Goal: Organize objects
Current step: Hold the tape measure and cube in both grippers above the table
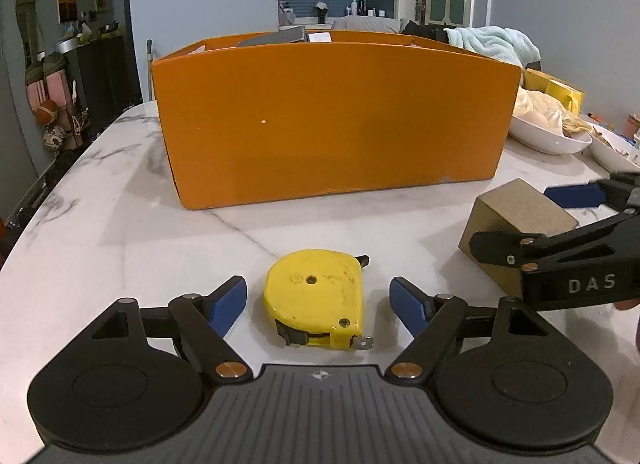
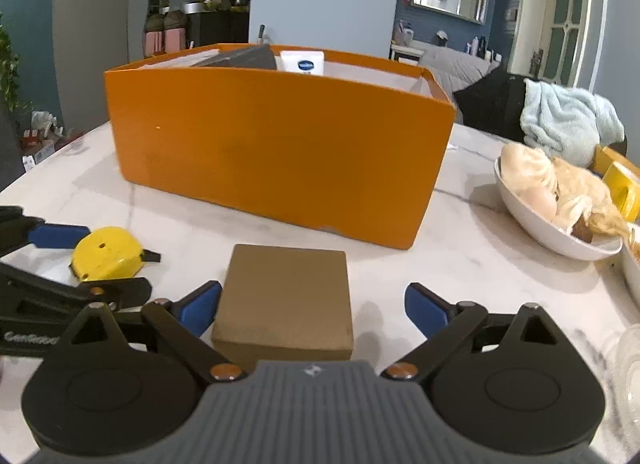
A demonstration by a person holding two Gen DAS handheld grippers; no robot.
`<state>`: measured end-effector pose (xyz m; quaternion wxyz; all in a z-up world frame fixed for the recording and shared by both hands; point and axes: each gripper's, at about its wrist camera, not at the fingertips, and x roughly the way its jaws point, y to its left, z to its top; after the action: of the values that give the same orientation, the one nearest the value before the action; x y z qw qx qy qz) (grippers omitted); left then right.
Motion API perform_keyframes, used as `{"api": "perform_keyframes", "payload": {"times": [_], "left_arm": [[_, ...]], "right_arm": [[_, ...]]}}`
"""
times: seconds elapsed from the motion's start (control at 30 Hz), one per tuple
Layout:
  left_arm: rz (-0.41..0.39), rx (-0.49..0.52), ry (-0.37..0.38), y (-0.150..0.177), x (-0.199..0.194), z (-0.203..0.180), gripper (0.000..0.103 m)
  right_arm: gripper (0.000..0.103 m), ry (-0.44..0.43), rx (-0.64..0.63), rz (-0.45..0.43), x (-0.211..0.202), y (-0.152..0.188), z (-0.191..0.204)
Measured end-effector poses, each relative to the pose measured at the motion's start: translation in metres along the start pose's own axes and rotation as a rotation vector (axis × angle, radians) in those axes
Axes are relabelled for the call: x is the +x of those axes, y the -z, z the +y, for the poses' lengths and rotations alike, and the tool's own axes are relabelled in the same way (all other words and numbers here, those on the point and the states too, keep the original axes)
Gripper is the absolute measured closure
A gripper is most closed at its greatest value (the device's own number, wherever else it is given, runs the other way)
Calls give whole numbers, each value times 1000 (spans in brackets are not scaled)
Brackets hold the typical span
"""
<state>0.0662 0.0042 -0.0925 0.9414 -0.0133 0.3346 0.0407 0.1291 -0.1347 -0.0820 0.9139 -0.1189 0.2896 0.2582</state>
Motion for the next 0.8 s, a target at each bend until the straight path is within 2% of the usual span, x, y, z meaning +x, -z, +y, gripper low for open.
{"api": "perform_keyframes", "payload": {"times": [0.13,0.17,0.2,0.33,0.4,0.47,0.6,0.8], "left_arm": [[-7,-15,-18,-1,2,1,18],[-9,-19,-22,-2,2,1,19],[-10,-21,-24,-2,2,1,19],[-12,-22,-25,-1,2,2,20],[-16,-23,-25,-1,1,1,24],[-21,-26,-25,0,0,2,32],[-23,-32,-28,0,0,3,34],[-23,-32,-28,0,0,3,34]], "right_arm": [[8,5,37,5,6,4,-2],[12,4,40,9,8,6,-2],[16,3,40,16,10,7,-1],[20,0,44,12,11,9,1],[20,4,43,9,11,9,2],[22,2,47,5,10,10,2],[31,2,49,-6,8,12,1],[31,-1,54,-5,8,11,1]]}}
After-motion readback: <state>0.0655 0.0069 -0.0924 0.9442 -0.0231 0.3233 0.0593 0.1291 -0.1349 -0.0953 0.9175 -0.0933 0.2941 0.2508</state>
